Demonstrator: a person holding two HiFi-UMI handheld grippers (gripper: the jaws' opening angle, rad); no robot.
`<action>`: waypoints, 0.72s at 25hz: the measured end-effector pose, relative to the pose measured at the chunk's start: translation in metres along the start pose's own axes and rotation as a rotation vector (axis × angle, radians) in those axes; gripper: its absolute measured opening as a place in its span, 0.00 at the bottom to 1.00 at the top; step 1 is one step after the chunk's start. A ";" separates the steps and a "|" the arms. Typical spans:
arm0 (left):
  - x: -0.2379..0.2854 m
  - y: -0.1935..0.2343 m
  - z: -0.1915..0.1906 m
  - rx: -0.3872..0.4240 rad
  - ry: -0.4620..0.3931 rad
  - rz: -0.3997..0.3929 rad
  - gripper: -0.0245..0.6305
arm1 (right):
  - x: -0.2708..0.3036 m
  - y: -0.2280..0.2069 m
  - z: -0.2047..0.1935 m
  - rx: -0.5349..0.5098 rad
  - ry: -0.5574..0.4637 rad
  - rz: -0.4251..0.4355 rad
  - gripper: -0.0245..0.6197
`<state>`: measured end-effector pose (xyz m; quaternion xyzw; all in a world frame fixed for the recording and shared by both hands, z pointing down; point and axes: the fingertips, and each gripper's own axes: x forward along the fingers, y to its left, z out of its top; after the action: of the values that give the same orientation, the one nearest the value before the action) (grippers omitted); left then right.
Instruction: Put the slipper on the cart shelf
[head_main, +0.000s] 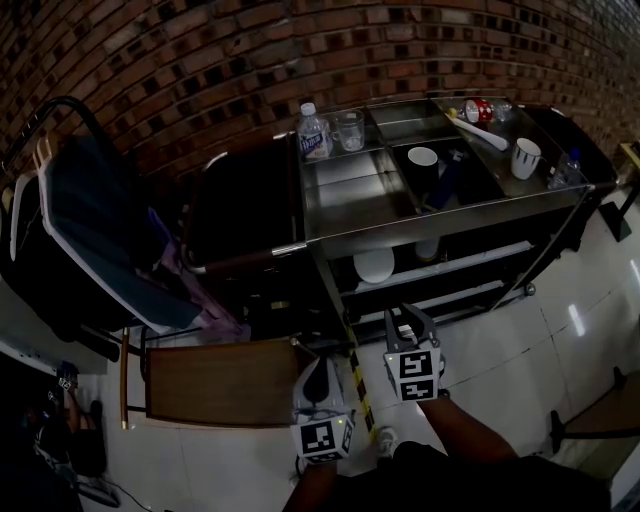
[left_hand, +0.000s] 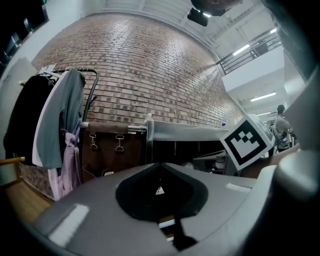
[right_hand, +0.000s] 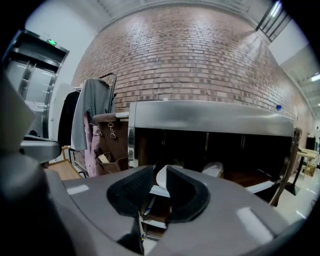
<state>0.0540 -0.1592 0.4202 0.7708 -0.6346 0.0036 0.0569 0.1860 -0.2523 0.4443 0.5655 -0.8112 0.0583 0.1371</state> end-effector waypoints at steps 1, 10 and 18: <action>0.000 -0.002 0.003 0.001 -0.004 -0.008 0.06 | -0.007 0.000 -0.001 0.007 -0.004 -0.005 0.12; 0.010 -0.014 0.005 0.012 0.020 -0.036 0.06 | -0.059 0.016 0.005 0.044 -0.058 0.045 0.04; 0.006 -0.023 0.007 0.013 0.030 -0.053 0.06 | -0.086 0.020 0.011 0.053 -0.145 0.052 0.04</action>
<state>0.0767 -0.1617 0.4120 0.7874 -0.6130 0.0179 0.0615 0.1929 -0.1702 0.4099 0.5504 -0.8316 0.0424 0.0614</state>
